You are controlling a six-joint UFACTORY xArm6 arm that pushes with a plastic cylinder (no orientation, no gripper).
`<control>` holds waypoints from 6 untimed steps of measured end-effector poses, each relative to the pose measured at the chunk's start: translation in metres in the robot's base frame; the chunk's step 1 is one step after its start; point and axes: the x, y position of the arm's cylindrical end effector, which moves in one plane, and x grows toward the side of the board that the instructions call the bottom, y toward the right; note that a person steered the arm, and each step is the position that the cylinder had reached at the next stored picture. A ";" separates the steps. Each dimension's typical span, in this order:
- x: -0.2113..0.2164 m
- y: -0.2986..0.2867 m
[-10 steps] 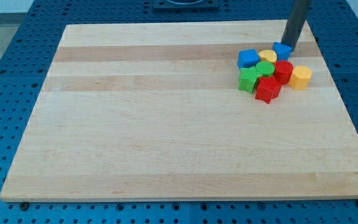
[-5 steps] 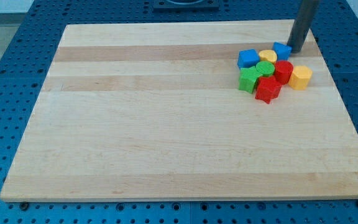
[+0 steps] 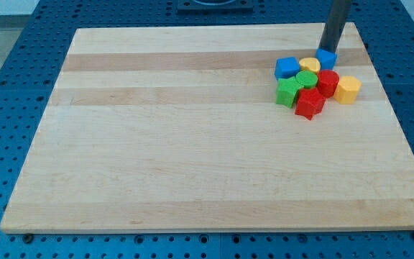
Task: Push blue triangle into yellow heart and red circle
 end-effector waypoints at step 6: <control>0.025 0.000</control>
